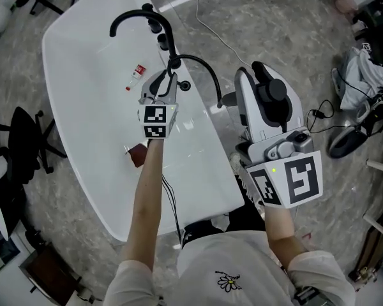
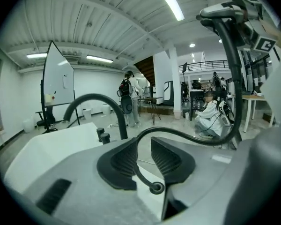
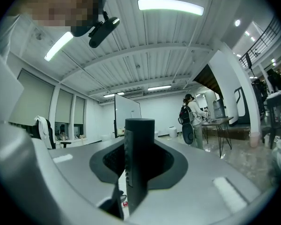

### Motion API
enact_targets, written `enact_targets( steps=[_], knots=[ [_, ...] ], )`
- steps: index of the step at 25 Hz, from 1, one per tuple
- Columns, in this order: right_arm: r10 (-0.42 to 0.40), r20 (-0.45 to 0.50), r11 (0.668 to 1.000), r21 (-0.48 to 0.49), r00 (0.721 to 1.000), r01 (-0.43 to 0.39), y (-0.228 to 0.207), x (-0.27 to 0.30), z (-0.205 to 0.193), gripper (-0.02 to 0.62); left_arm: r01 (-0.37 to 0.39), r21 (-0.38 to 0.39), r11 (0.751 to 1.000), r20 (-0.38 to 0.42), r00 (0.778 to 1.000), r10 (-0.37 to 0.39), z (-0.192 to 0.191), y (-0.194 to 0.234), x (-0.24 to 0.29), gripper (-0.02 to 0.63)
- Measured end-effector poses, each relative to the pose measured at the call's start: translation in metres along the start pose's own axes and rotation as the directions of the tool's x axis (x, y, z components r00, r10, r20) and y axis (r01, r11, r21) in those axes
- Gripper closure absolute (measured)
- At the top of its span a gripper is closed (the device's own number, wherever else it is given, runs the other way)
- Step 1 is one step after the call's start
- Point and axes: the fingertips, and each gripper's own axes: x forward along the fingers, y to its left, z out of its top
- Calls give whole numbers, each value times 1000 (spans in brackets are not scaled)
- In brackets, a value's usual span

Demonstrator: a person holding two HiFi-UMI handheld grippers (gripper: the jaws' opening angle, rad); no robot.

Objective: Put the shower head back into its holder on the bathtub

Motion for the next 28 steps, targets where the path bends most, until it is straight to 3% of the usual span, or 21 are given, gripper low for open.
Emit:
enact_targets(
  steps=[6,12,15,24,28],
  knots=[
    [1,-3,998,-57,1000,-1,4,13,-5,497,4,-93,996,-54,999,-9,-44,-15,4,543],
    [84,88,990,107,993,-94,28,17,11,497,-23,-108,994,-64,998,16,-59,-1,-12,543],
    [141,146,977,137,979,-161,48,16,29,497,-41,-117,992,-67,997,34,-62,10,-21,543],
    [264,323,940,126,909,-317,109,-4,112,497,-109,-112,988,-7,994,109,-25,39,-63,554],
    [314,339,937,42,887,-348,141,-19,132,497,-139,-92,986,24,990,141,-3,46,-92,557]
  ],
)
